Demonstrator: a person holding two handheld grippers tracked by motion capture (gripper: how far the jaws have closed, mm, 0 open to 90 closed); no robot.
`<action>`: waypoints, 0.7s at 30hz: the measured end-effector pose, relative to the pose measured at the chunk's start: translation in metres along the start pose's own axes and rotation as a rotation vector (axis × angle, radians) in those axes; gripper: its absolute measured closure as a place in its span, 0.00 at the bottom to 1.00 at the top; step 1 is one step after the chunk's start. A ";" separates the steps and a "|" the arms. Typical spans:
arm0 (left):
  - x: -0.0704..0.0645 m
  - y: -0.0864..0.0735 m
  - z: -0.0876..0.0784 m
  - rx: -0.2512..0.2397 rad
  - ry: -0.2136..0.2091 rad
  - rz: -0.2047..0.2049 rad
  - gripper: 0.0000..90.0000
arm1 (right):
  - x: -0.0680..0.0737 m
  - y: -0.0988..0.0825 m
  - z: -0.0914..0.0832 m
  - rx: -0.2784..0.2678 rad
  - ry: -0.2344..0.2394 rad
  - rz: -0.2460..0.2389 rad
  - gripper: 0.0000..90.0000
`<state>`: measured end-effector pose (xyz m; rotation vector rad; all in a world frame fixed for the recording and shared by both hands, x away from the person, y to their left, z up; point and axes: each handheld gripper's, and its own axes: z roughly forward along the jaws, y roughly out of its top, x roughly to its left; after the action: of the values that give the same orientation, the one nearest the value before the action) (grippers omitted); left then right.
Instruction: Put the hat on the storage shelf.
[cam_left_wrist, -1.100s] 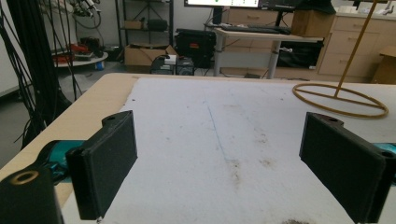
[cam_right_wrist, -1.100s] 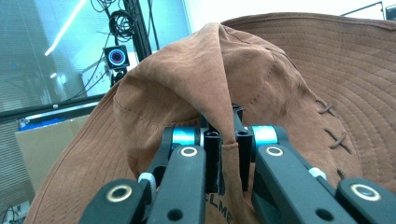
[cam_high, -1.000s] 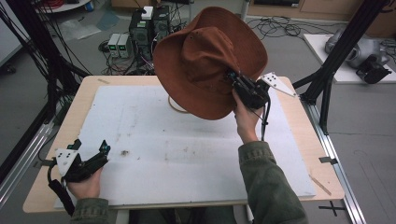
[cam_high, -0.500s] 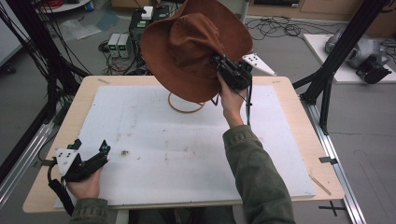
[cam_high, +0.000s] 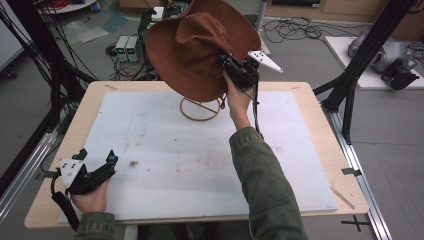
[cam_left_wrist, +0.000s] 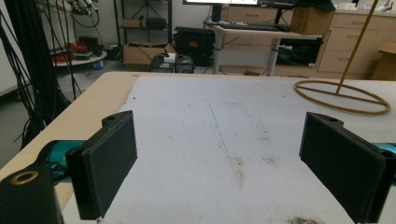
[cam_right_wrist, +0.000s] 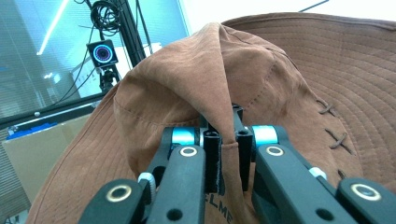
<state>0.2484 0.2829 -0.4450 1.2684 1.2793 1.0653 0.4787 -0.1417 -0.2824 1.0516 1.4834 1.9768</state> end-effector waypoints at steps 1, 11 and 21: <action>0.000 0.000 0.000 0.001 0.000 0.003 0.13 | -0.001 0.000 0.002 0.006 -0.006 0.002 0.97; 0.003 0.000 -0.001 0.000 0.006 -0.003 0.13 | -0.003 -0.009 0.010 0.043 -0.006 0.010 0.97; 0.002 0.000 0.000 0.003 0.001 0.003 0.13 | -0.003 -0.013 0.013 0.108 -0.021 0.012 0.94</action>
<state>0.2486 0.2848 -0.4451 1.2727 1.2811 1.0667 0.4899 -0.1320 -0.2943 1.1242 1.5923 1.9059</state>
